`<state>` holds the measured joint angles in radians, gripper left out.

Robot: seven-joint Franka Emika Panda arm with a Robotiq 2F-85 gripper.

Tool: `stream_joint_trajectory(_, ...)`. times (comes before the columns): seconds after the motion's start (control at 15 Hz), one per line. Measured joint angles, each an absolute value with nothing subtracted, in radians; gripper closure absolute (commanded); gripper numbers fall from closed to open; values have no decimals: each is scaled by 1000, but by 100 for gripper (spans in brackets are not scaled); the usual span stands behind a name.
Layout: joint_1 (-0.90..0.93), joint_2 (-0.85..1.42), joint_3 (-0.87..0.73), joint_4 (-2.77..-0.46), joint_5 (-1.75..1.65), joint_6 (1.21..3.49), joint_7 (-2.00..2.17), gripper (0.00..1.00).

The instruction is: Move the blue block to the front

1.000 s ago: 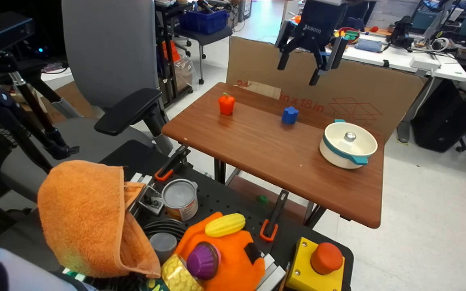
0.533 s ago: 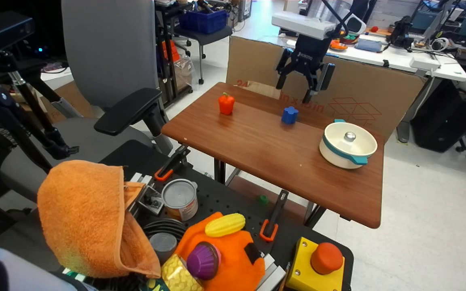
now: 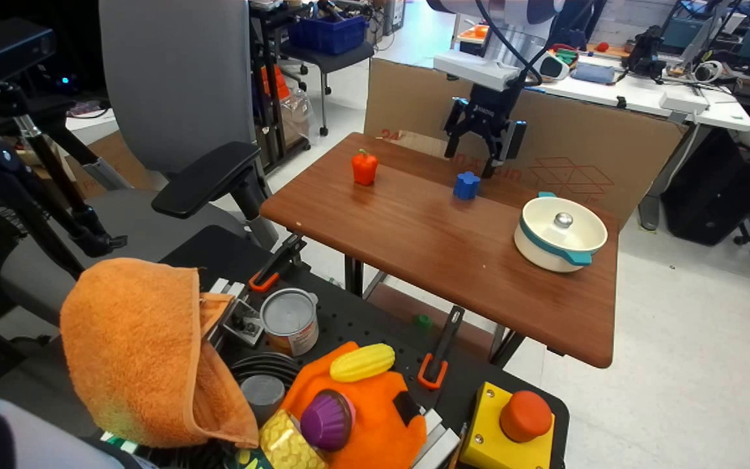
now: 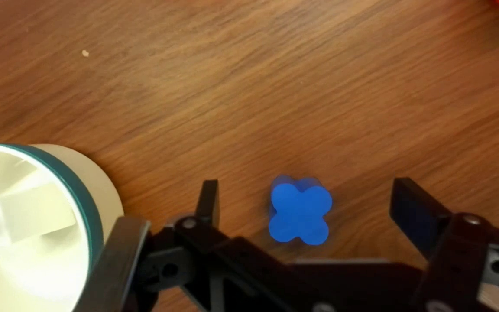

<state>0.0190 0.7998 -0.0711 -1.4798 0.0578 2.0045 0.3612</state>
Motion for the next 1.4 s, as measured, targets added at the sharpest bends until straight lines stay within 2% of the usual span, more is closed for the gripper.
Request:
stream_joint_trajectory(0.13, 20, 838, -74, -1437, 58, 2004, 373, 0)
stream_joint_trajectory(0.2, 20, 856, -76, -1416, 58, 2004, 379, 25)
stream_joint_trajectory(0.27, 20, 874, -79, -1396, 58, 2003, 386, 26)
stream_joint_trajectory(0.6, 21, 942, -86, -1321, 58, 1989, 414, 66)
stream_joint_trajectory(0.8, 21, 971, -86, -1280, 58, 1947, 434, 84)
stream_joint_trajectory(1.13, 21, 974, -83, -1239, 65, 1881, 432, 84)
stream_joint_trajectory(1.4, 32, 876, -50, -1352, 64, 1883, 303, 84)
